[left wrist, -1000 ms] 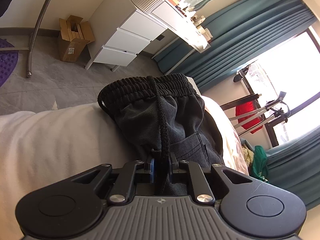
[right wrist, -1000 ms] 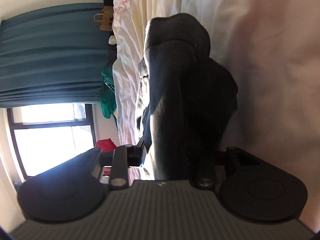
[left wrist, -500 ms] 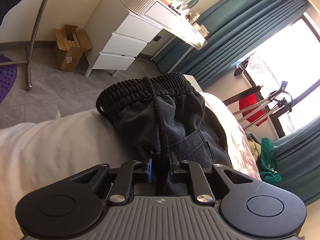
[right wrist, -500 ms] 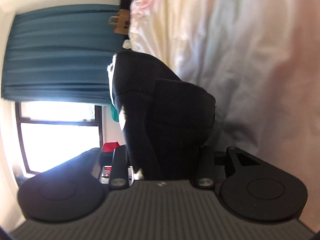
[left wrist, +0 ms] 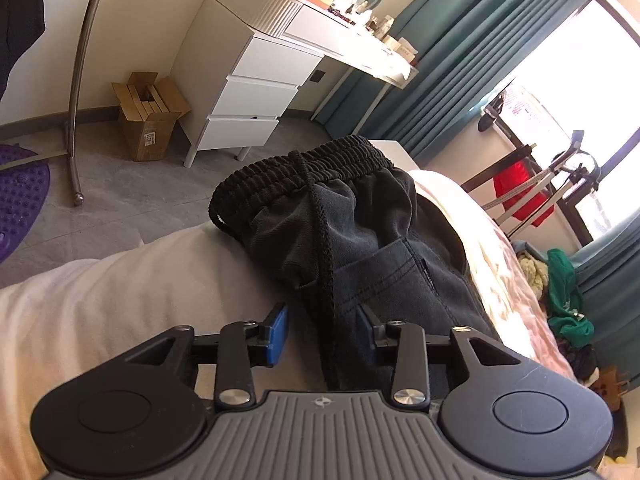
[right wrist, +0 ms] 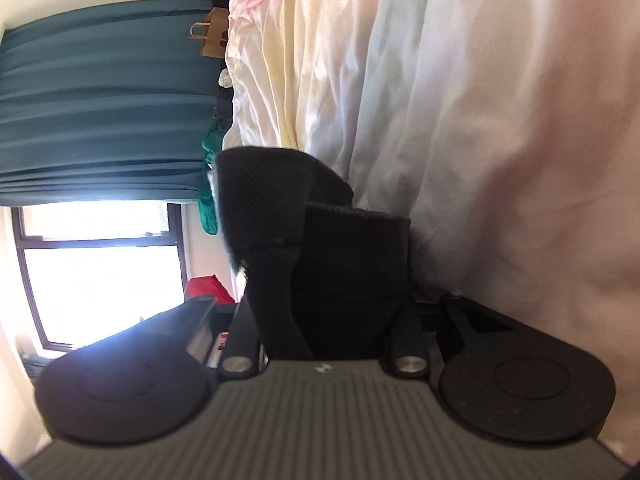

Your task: Fold clothes

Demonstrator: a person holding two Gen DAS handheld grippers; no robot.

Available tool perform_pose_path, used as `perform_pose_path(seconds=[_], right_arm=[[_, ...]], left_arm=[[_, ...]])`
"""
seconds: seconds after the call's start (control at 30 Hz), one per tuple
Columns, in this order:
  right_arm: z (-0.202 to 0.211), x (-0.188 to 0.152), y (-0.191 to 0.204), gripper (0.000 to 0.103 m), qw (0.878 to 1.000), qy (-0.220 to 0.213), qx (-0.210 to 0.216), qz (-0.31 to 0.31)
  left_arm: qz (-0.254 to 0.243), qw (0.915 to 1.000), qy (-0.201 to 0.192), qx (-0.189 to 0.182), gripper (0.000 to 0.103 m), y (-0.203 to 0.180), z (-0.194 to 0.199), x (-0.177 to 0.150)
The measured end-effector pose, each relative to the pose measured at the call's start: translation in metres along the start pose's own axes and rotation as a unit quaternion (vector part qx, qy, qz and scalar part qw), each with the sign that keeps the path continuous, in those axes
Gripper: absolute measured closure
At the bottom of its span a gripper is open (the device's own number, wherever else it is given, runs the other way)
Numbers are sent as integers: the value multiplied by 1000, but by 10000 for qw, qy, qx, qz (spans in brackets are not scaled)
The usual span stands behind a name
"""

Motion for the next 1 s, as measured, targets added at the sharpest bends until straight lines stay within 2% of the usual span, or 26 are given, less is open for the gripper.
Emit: perform_pose_path(seconds=[0.07, 0.13, 0.23, 0.4, 0.57, 0.7, 0.87, 1.0], right_arm=[[-1, 3, 1, 86, 9998, -43, -94, 145], [0, 4, 6, 88, 9993, -103, -156, 318], [1, 4, 17, 90, 9974, -206, -251, 643], [4, 4, 25, 91, 9959, -320, -283, 793], [6, 7, 33, 91, 9907, -384, -387, 1245], [11, 10, 44, 91, 9859, -537, -362, 1543], [11, 12, 54, 91, 9799, -634, -366, 1858], [-6, 23, 58, 91, 9797, -632, -415, 1859]], left_arm=[[-307, 9995, -59, 50, 54, -2, 11, -8], [-553, 9984, -113, 97, 43, -2, 23, -15], [-666, 9975, -245, 33, 37, 1, 41, -18], [-695, 9942, -804, -149, 30, -3, 69, -21], [-1177, 9855, -1187, -294, 25, -22, 77, -29], [-1900, 9727, -1291, -335, 24, -48, 72, -48], [-2985, 9451, -1248, -467, 23, -91, 53, -89], [-3265, 9379, -922, -723, 22, -123, 26, -122]])
Point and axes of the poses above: each gripper's, at about its wrist camera, not at the fingertips, and z roughly against the way its jaws point, y to its left, x to its top, the point moved 1 cm from there along -z, roughly the way its jaws point, and after that the axes turned 15 degrees about z, right-handed, at the moved point
